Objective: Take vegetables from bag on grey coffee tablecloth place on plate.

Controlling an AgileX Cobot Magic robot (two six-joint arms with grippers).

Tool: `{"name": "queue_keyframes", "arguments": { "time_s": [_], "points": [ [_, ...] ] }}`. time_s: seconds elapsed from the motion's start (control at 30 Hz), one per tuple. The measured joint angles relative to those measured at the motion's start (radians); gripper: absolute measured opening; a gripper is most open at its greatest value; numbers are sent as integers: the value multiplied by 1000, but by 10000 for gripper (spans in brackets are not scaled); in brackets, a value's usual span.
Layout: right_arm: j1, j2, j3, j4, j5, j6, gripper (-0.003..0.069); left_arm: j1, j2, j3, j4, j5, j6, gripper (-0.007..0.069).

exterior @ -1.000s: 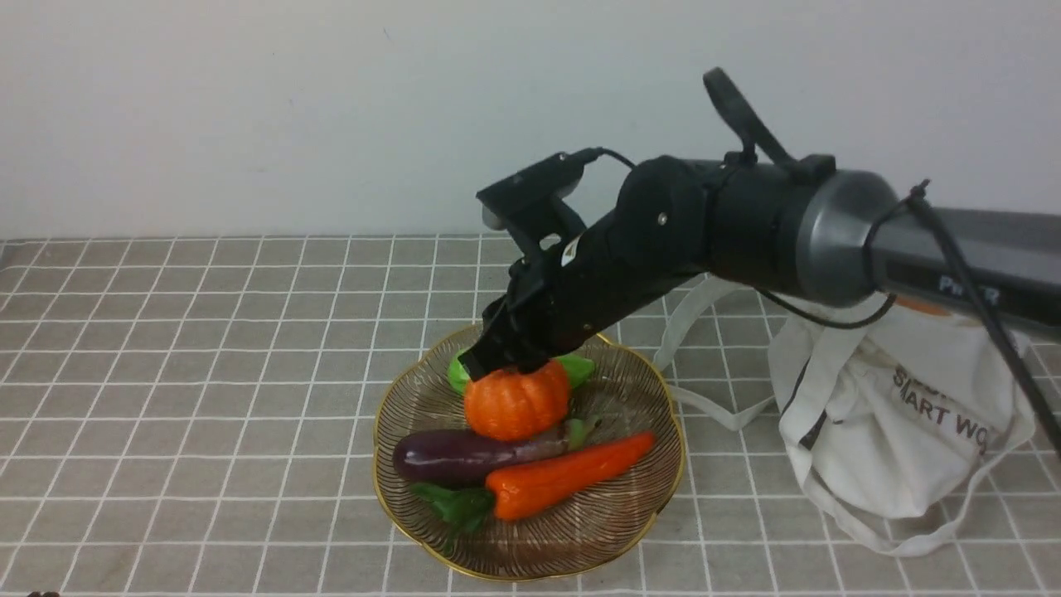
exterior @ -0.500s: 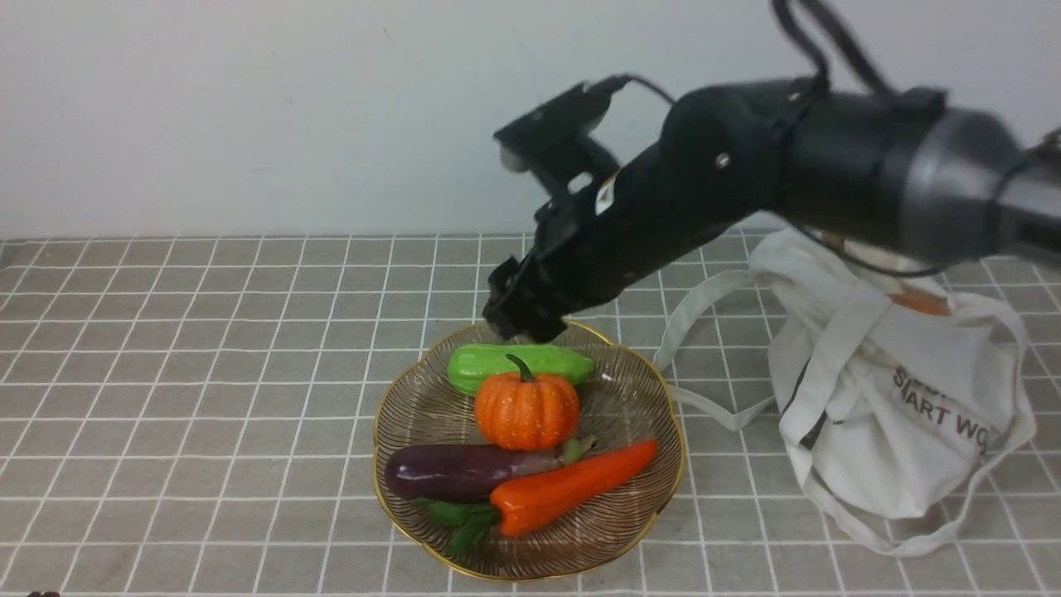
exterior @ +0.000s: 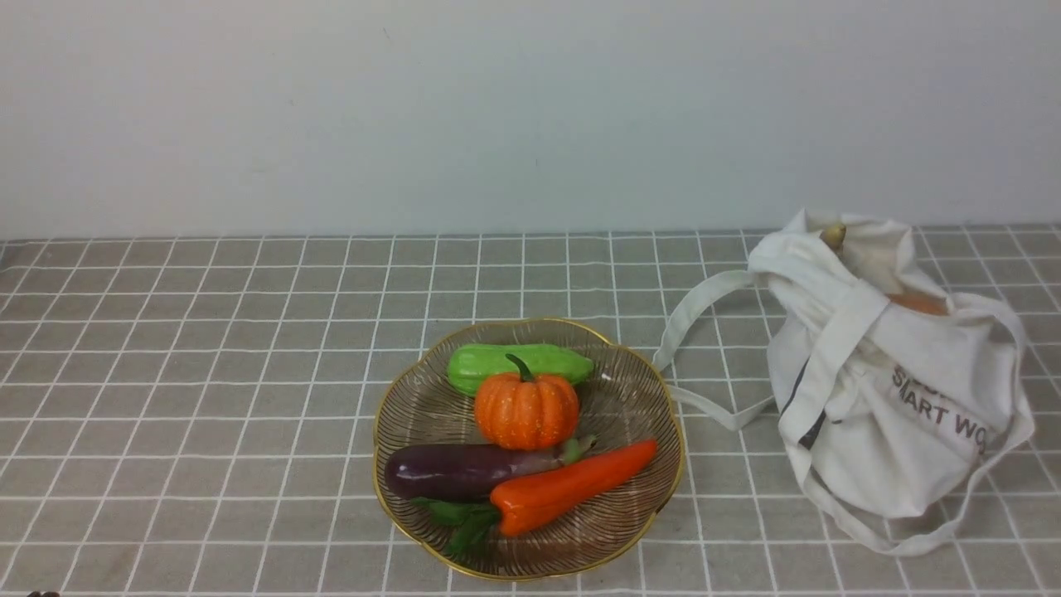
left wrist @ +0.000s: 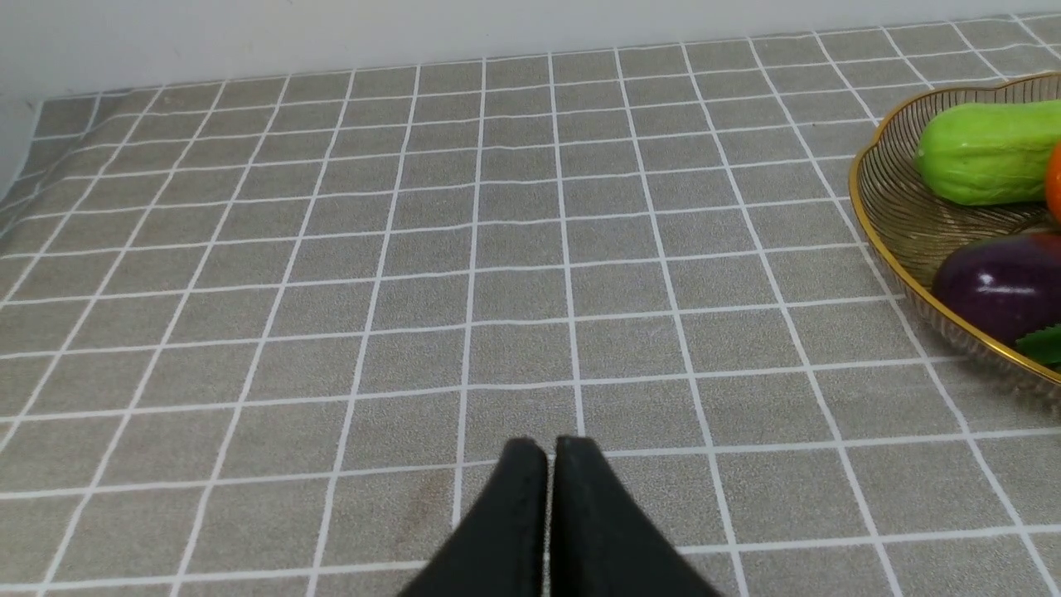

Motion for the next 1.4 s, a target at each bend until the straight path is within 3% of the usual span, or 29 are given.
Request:
{"name": "queue_keyframes", "arguments": {
  "time_s": [0.37, 0.53, 1.0, 1.13, 1.23, 1.3, 1.4],
  "points": [
    [0, -748, 785, -36, -557, 191, -13, 0, 0, 0, 0, 0, 0, -5],
    [0, -814, 888, -48, -580, 206, -11, 0, 0, 0, 0, 0, 0, -5],
    [0, -815, 902, -90, -592, 204, -10, 0, 0, 0, 0, 0, 0, -5],
    [0, -815, 903, -22, -599, 120, -10, 0, 0, 0, 0, 0, 0, -5],
    [0, -815, 910, 104, -601, -26, -10, 0, 0, 0, 0, 0, 0, -5],
    [0, -815, 925, 254, -601, -192, -10, 0, 0, 0, 0, 0, 0, -5],
    [0, -815, 929, 360, -593, -281, -10, 0, 0, 0, 0, 0, 0, -5]
  ]
}}
